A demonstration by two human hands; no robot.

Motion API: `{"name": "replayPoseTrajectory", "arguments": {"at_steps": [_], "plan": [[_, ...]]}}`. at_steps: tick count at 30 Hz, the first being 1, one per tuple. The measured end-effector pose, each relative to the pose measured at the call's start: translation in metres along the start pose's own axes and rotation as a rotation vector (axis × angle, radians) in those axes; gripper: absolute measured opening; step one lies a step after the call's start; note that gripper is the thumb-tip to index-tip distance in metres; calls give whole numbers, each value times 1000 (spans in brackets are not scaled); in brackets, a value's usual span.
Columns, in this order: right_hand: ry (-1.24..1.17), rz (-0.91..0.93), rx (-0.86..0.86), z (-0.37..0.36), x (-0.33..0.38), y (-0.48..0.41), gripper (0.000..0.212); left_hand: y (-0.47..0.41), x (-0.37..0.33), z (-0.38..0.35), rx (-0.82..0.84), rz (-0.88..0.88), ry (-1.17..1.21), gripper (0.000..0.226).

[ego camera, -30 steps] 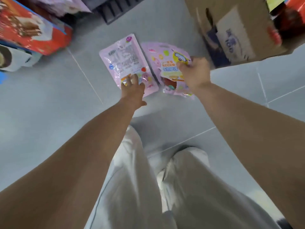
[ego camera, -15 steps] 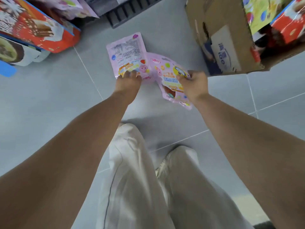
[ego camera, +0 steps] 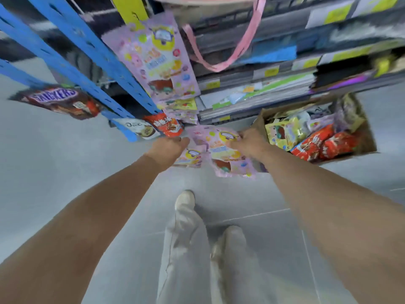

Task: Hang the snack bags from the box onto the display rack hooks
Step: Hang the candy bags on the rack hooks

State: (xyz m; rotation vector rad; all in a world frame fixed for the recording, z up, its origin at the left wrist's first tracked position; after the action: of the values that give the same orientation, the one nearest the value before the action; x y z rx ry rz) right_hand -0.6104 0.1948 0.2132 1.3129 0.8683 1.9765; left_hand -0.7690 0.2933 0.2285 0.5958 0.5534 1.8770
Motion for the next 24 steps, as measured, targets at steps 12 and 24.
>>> {"name": "replayPoseTrajectory", "arguments": {"at_steps": [12,24], "plan": [[-175,146,-441,77,150,134,22,125,109,187,-207,361,123,46],[-352,181,-527,107,167,160,30,88,179,237,-492,302,470,25]]}}
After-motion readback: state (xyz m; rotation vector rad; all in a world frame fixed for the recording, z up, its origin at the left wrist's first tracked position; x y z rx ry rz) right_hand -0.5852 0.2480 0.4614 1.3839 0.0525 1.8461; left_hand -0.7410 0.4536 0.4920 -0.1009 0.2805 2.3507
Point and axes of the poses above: each hand's wrist, its own y-axis away from the middle knuckle, its own z-axis out of the back of the hand, x = y × z, the point moved 8 cm from there along -y, towards the middle knuckle, and after that the axes turned 12 degrees about x, right-handed, at the moved point
